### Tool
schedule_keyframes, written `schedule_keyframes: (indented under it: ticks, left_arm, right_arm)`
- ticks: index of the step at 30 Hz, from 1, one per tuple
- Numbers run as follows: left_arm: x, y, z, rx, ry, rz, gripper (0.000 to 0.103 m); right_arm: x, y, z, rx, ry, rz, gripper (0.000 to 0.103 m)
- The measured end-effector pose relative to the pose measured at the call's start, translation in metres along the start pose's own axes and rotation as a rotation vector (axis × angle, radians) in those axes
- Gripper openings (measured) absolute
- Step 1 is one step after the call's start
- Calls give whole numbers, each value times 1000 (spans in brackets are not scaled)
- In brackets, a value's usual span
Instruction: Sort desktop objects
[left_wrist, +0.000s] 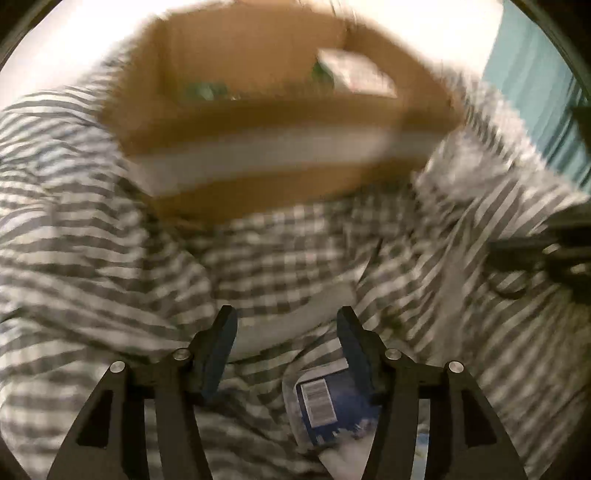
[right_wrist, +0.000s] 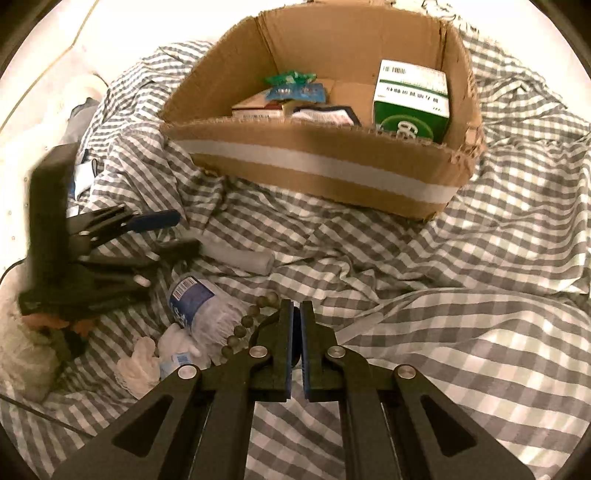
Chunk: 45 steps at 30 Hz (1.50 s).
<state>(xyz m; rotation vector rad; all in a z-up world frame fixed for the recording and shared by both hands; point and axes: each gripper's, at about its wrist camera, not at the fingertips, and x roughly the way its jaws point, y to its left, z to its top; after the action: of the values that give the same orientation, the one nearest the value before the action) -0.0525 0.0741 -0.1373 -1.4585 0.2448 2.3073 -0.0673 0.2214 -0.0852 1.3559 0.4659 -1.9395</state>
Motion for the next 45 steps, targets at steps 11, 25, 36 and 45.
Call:
schedule_keyframes:
  ticks: [11,25,36,45]
  left_arm:
    - [44,-19,9,94,128,-83,59]
    - [-3,-11,-1,43,22,-67,6]
    - [-103,10,42,-71,-225,-162,6]
    - [-125,12,124,-58,-356,-128,6]
  right_arm:
    - [32,-16,-4,34,63,34,3]
    - [7,-10,-2,17,19,22,4]
    - [-47,8,25,-26,-144,5,3]
    - [-68,-7,91,26,-308,22,3]
